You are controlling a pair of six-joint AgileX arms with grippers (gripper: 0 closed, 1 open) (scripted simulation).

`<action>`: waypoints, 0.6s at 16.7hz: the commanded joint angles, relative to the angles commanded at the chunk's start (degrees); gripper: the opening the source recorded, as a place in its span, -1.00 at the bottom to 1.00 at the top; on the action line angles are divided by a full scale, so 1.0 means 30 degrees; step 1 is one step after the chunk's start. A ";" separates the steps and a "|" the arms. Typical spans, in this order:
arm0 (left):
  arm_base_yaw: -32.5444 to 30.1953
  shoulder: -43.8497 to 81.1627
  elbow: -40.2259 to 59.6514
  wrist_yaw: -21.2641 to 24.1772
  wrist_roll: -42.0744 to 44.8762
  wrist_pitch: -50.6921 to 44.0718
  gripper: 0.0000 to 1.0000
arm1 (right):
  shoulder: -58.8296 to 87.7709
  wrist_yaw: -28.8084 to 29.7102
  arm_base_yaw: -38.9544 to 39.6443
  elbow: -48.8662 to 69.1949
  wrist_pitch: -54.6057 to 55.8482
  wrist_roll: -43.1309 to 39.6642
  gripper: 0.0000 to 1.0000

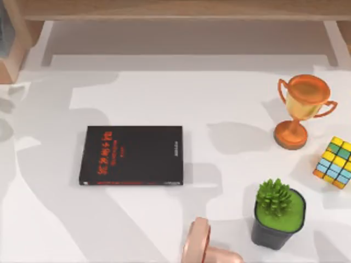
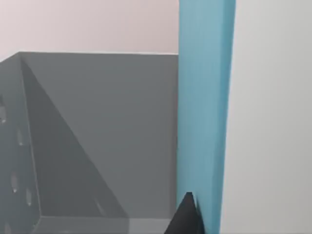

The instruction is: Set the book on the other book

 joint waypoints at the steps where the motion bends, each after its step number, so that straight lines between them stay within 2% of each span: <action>1: 0.0000 0.0000 0.0000 0.0000 0.0000 0.0000 -1.00 | 0.0000 0.0000 0.0000 0.0000 0.0000 0.0000 1.00; 10: 0.0107 -0.0259 -0.0131 0.0023 0.0030 -0.0071 -1.00 | 0.0000 0.0000 0.0000 0.0000 0.0000 0.0000 1.00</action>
